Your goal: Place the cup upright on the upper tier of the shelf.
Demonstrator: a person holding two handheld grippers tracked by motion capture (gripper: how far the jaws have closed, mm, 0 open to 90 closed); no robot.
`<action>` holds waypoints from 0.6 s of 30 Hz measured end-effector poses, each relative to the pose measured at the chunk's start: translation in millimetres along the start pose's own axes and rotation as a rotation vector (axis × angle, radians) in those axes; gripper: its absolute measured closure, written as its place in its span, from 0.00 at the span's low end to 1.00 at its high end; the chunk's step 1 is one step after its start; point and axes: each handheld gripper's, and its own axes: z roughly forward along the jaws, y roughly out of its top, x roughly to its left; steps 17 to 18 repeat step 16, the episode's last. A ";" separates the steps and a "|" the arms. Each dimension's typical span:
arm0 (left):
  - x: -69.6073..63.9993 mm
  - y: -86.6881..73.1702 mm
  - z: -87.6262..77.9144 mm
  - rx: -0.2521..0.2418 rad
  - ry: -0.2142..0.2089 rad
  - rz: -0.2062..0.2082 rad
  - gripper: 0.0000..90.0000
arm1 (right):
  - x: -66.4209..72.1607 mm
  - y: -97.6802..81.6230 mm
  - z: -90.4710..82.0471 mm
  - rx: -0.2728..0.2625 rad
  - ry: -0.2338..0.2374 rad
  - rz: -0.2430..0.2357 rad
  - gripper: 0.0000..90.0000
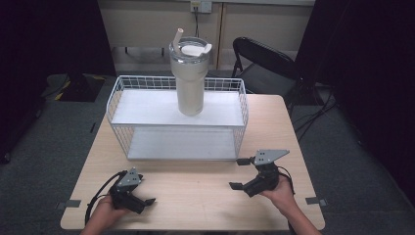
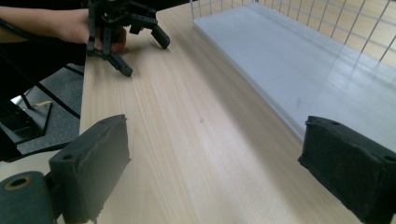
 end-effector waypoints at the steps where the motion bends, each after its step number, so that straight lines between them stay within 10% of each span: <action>1: 0.0 0.0 0.0 0.000 0.000 0.000 0.00 | -1.0 -3.8 -0.4 -0.004 -0.001 0.003 0.08; 18: 0.0 0.0 0.0 0.000 0.002 -0.001 0.00 | -2.5 -49.2 4.1 0.130 -0.061 -0.022 0.08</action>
